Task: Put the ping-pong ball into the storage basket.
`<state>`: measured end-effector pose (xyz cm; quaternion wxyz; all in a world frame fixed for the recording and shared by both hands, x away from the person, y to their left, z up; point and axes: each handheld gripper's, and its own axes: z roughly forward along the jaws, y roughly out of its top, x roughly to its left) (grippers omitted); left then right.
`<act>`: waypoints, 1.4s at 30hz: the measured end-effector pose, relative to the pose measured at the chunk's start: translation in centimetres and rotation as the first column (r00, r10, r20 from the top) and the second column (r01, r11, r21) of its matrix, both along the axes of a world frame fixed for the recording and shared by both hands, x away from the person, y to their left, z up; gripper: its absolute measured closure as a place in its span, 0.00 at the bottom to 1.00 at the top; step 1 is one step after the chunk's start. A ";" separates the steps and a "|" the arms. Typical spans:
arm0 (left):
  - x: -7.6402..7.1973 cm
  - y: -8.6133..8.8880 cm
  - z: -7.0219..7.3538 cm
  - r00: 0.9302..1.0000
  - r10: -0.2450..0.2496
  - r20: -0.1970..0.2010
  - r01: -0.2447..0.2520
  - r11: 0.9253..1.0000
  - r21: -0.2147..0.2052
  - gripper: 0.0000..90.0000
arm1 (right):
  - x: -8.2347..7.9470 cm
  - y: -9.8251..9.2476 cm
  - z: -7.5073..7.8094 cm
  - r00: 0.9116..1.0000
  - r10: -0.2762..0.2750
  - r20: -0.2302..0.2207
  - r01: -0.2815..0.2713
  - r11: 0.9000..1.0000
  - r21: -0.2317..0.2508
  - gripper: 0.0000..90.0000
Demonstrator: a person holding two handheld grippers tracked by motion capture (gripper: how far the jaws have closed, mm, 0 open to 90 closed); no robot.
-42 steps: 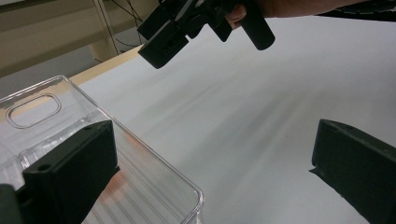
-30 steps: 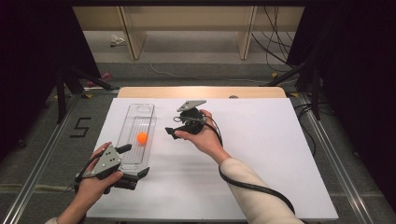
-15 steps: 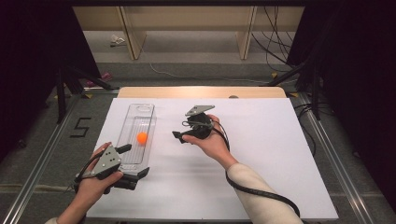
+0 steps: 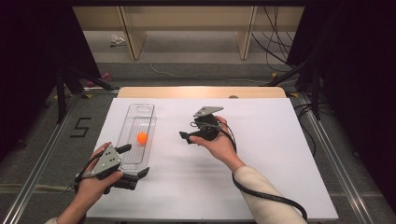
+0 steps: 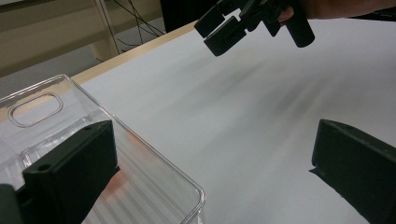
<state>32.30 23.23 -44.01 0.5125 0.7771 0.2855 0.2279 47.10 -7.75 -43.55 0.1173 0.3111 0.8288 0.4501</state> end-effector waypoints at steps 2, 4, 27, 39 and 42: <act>0.0 0.0 0.0 1.000 0.002 0.001 -0.002 1.000 0.000 0.00 | -0.1 -0.3 0.1 1.000 -0.003 0.002 0.003 1.000 0.001 0.18; 0.0 0.0 0.0 1.000 0.001 0.000 -0.001 1.000 0.000 0.00 | -0.3 -0.7 0.1 1.000 -0.005 0.003 0.005 1.000 0.002 0.18; 0.0 0.1 0.0 1.000 0.003 0.001 -0.003 1.000 0.001 0.00 | -1.8 -4.9 0.0 0.998 -0.056 0.000 0.056 0.998 -0.005 0.18; 0.0 0.1 0.0 1.000 0.004 0.001 -0.004 1.000 -0.003 0.00 | -2.6 -6.0 0.0 0.998 -0.062 -0.001 0.062 0.998 -0.004 0.18; 0.0 0.1 0.0 1.000 0.005 0.001 -0.005 1.000 -0.003 0.00 | -2.8 -6.3 0.0 0.998 -0.061 0.003 0.061 0.998 -0.003 0.18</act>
